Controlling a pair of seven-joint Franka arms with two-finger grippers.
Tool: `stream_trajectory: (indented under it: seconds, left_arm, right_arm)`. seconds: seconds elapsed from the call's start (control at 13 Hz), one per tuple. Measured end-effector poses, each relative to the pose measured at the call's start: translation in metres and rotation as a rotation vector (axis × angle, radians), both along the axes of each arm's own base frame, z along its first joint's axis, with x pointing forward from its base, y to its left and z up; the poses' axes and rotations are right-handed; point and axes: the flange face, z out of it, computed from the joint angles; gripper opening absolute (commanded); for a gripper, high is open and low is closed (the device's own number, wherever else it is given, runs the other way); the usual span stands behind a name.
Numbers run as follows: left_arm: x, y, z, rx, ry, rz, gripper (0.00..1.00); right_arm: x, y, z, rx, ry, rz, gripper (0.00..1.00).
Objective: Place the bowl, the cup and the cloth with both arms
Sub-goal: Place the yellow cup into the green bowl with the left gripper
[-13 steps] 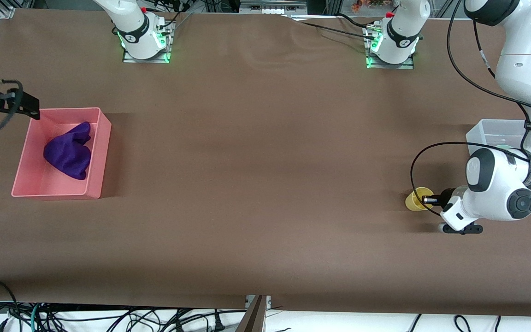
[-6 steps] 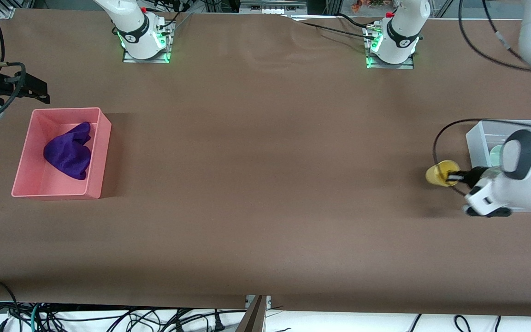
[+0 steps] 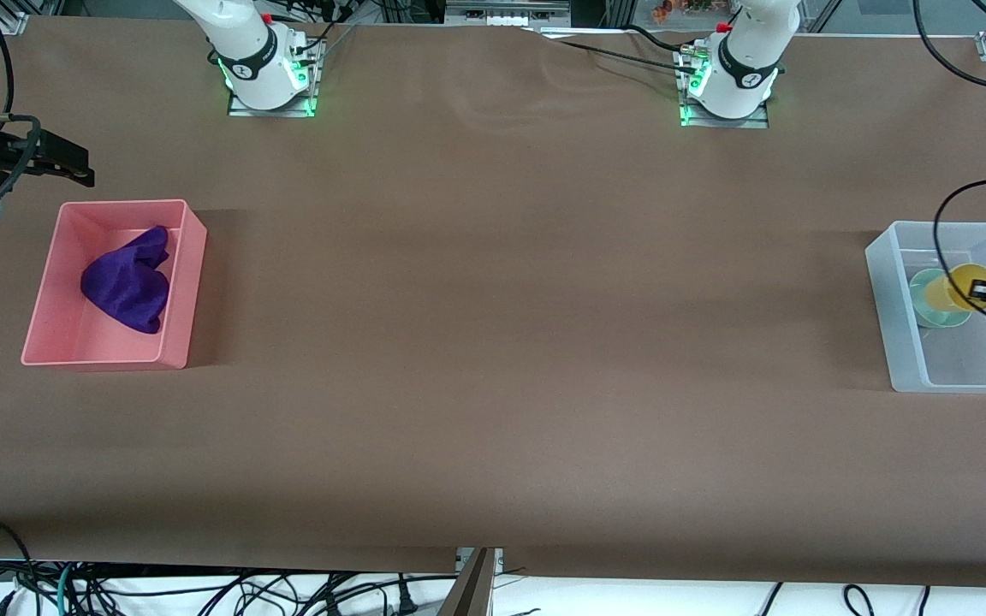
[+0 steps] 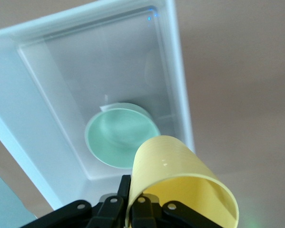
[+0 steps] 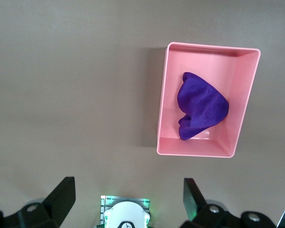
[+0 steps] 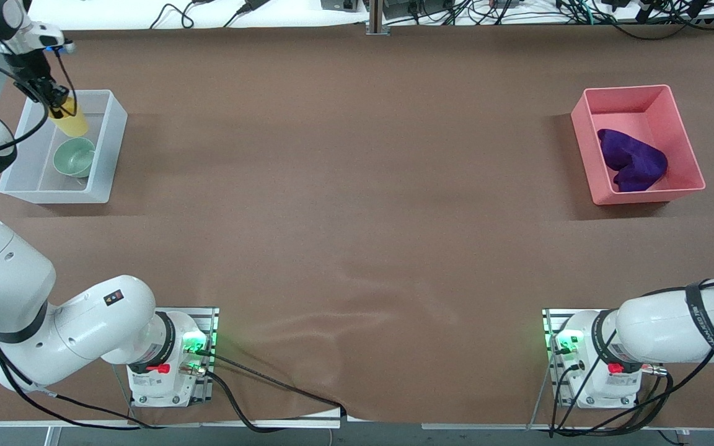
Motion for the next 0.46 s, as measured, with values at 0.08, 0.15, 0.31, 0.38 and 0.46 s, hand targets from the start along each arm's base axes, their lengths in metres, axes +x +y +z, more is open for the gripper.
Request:
stream_trajectory:
  seconds: [0.08, 0.15, 0.31, 0.38, 0.46]
  left_arm:
    - [-0.004, 0.019, -0.013, -0.021, -0.021, -0.033, 0.0]
    - [-0.009, 0.035, -0.028, -0.038, -0.034, -0.048, 0.07]
    - [-0.016, 0.051, -0.061, -0.067, -0.032, -0.049, 1.0]
    - [-0.017, 0.052, -0.071, -0.078, -0.028, -0.049, 1.0]
    - [-0.017, 0.05, -0.075, -0.086, -0.025, -0.057, 1.0]
  right_arm:
    - [0.0, 0.0, 0.0, 0.0, 0.0, 0.0, 1.0]
    - [0.0, 0.0, 0.0, 0.0, 0.0, 0.0, 1.0]
    - [0.0, 0.0, 0.0, 0.0, 0.001, -0.001, 1.0]
    - [0.0, 0.0, -0.001, 0.0, 0.001, -0.001, 1.0]
    - [0.0, 0.0, -0.001, 0.0, 0.001, -0.001, 1.0]
